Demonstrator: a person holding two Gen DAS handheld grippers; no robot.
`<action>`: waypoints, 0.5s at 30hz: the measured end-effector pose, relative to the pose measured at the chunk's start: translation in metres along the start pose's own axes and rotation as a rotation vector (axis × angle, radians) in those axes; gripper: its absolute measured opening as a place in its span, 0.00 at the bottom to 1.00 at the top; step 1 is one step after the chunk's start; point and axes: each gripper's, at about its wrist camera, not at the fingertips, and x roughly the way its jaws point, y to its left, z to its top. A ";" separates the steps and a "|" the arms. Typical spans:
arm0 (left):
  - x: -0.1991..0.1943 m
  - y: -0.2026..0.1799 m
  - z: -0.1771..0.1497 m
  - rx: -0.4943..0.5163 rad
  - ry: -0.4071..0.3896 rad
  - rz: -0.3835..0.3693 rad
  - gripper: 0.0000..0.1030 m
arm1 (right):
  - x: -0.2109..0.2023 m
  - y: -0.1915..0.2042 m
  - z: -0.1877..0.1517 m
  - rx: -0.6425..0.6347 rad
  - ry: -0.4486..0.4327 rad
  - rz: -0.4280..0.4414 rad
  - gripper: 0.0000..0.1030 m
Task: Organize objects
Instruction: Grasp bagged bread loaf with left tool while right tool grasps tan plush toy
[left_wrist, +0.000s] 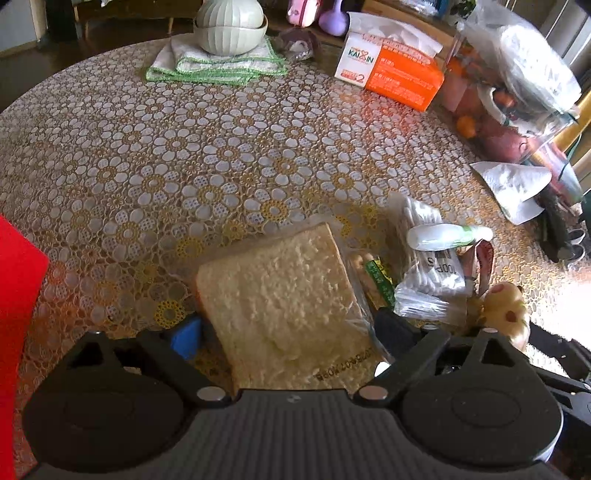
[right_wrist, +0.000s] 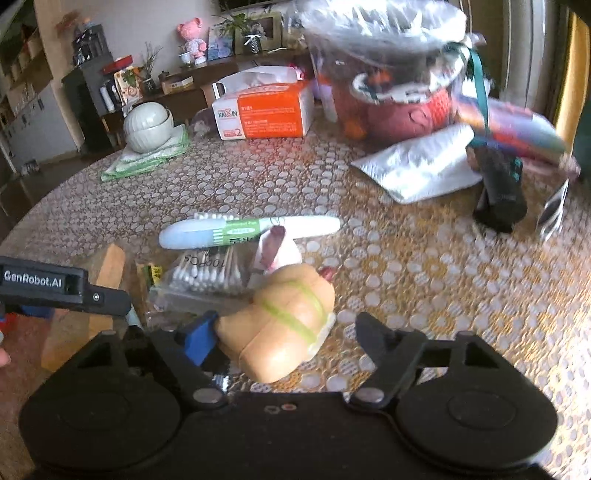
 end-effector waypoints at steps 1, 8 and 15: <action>-0.001 0.001 0.000 -0.006 -0.003 -0.009 0.87 | 0.000 -0.001 0.000 0.014 0.002 0.012 0.69; -0.010 0.009 -0.008 -0.030 -0.030 -0.029 0.80 | -0.007 0.008 -0.004 0.000 -0.012 -0.013 0.57; -0.030 0.017 -0.019 0.003 -0.048 -0.043 0.79 | -0.038 0.021 -0.009 -0.045 -0.052 -0.004 0.57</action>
